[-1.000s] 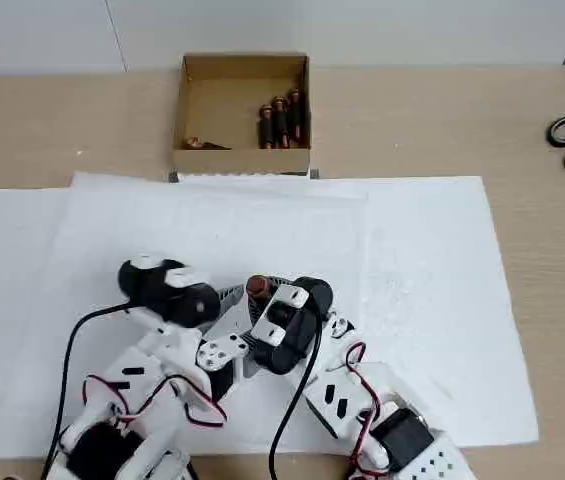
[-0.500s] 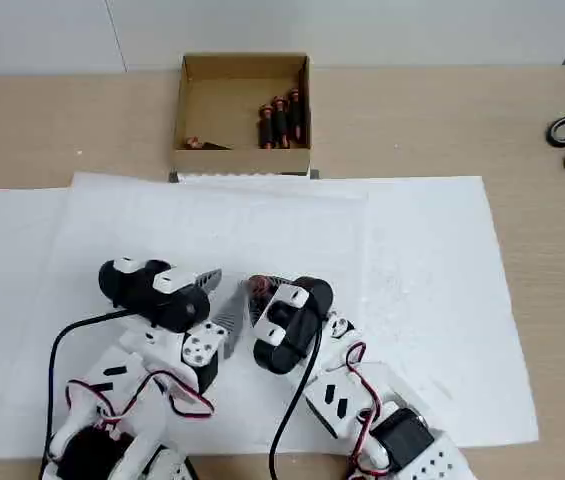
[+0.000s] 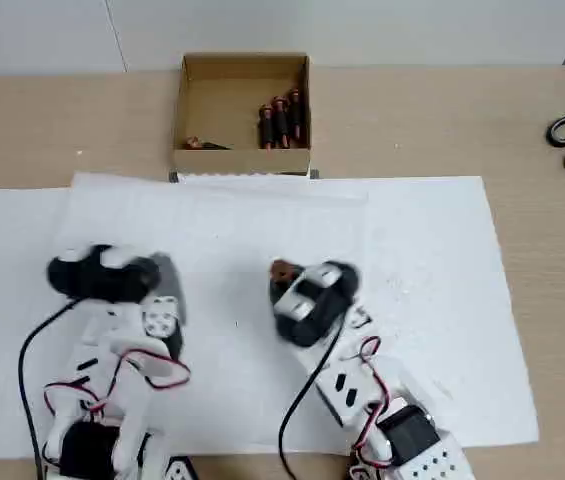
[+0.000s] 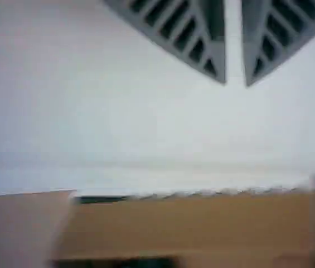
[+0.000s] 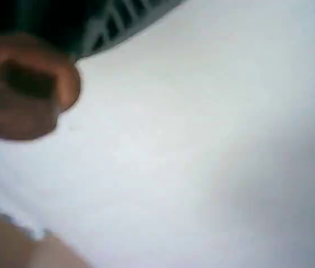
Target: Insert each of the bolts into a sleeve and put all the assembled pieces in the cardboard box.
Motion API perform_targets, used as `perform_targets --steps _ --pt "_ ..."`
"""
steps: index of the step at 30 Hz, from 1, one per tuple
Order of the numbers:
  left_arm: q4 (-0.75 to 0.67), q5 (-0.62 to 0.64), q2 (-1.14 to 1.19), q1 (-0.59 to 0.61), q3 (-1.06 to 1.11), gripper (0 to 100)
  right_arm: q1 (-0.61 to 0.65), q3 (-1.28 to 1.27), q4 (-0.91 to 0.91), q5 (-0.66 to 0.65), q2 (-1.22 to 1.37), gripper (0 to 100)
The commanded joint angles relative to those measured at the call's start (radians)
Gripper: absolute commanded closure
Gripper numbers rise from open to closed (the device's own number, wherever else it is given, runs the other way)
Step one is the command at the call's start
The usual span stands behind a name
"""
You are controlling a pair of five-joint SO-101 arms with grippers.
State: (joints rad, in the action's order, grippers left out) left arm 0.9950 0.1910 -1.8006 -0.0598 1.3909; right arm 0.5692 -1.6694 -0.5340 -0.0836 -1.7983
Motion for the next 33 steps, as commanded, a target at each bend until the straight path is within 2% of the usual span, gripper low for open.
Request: perform_targets --steps 1,4,9,17,21,33 --pt "-0.026 0.057 -0.009 0.132 0.004 99 -0.12 0.008 0.025 0.135 -0.018 99.5" --pt "-0.025 0.124 -0.009 0.187 0.025 99 -0.208 0.044 0.024 0.178 -0.018 99.5" --pt "-0.028 0.13 -0.009 0.196 0.068 99 -0.303 0.077 0.024 0.181 -0.018 99.5" --pt "-0.029 0.126 -0.009 0.192 0.127 99 -0.311 0.29 0.024 0.178 0.09 99.5" --pt "-0.025 0.126 -0.009 0.19 0.127 99 -0.311 0.46 0.045 0.181 0.317 99.5" --pt "-0.025 0.075 -0.009 0.19 0.127 99 -0.305 1.069 0.196 0.181 1.248 99.5"
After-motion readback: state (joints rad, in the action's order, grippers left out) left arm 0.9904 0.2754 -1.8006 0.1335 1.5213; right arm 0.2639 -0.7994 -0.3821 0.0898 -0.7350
